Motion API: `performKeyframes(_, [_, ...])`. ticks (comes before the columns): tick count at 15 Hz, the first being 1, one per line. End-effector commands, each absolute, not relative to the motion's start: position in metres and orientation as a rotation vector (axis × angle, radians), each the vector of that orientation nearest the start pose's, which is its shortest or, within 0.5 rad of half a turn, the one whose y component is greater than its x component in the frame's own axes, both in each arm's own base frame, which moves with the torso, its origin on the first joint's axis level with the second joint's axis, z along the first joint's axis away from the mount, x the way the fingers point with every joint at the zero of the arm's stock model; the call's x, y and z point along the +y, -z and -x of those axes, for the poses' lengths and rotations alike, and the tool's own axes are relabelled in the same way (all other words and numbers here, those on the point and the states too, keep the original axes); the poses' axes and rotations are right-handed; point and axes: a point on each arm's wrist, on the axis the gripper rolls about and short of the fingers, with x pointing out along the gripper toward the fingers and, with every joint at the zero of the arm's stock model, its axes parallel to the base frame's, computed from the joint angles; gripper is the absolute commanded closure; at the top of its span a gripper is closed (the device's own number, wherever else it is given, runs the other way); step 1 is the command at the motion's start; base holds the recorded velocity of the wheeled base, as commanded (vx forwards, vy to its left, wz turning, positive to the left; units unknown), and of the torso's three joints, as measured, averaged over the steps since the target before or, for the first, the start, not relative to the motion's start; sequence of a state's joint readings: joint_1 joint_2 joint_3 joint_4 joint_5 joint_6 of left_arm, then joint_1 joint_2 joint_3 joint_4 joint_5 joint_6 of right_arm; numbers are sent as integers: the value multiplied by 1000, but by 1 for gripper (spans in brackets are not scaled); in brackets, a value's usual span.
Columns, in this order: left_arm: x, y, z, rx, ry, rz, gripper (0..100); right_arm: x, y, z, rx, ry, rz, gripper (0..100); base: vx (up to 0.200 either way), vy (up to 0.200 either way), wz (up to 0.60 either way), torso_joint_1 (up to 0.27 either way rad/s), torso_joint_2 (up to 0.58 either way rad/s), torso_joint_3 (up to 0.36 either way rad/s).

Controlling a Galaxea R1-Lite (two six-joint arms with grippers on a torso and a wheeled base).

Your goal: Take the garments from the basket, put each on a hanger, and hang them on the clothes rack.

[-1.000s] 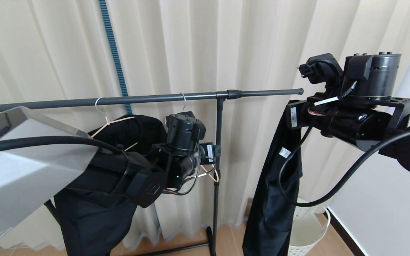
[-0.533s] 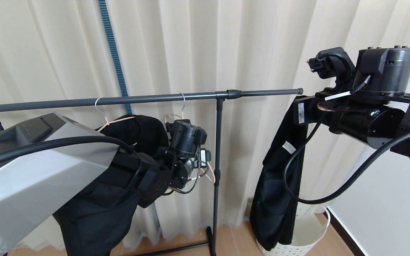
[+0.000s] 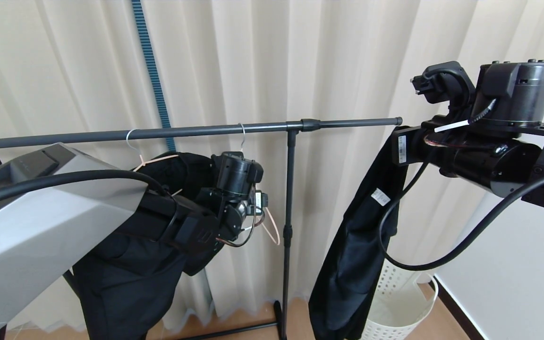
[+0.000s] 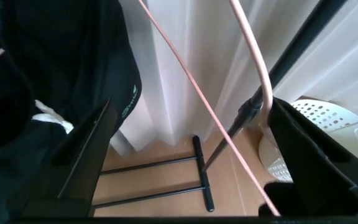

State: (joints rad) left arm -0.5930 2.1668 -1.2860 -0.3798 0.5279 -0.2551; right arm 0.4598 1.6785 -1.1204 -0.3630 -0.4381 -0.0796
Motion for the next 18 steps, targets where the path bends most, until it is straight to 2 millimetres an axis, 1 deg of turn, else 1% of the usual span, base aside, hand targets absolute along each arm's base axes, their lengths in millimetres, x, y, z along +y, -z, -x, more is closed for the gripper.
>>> performKeyframes(1, [-226,-118,-362,421,4,-11,0,132,-250,-289,175,-28,164,100,0,0,0,0,0,0])
performKeyframes(5, [-227,-119,-367,439,-4,-23,0,132,-252,-287,169,-28,162,100,0,0,0,0,0,0])
performKeyframes(7, [-231,-107,-373,463,-7,-39,0,131,-254,-285,165,-30,159,100,0,0,0,0,0,0])
performKeyframes(9, [-231,-100,-375,479,-10,-53,0,131,-254,-285,165,-30,159,100,0,0,0,0,0,0])
performKeyframes(11, [-230,-99,-376,482,-13,-57,0,131,-254,-286,165,-30,159,100,0,0,0,0,0,0])
performKeyframes(15, [-221,-97,-379,493,-35,-59,0,131,-254,-285,165,-28,160,100,0,0,0,0,0,0])
performKeyframes(17, [-221,-97,-379,493,-35,-59,0,131,-254,-285,165,-30,159,100,0,0,0,0,0,0])
performKeyframes(18, [-220,-96,-378,499,-36,-62,100,131,-253,-286,166,-31,160,100,0,0,0,0,0,0])
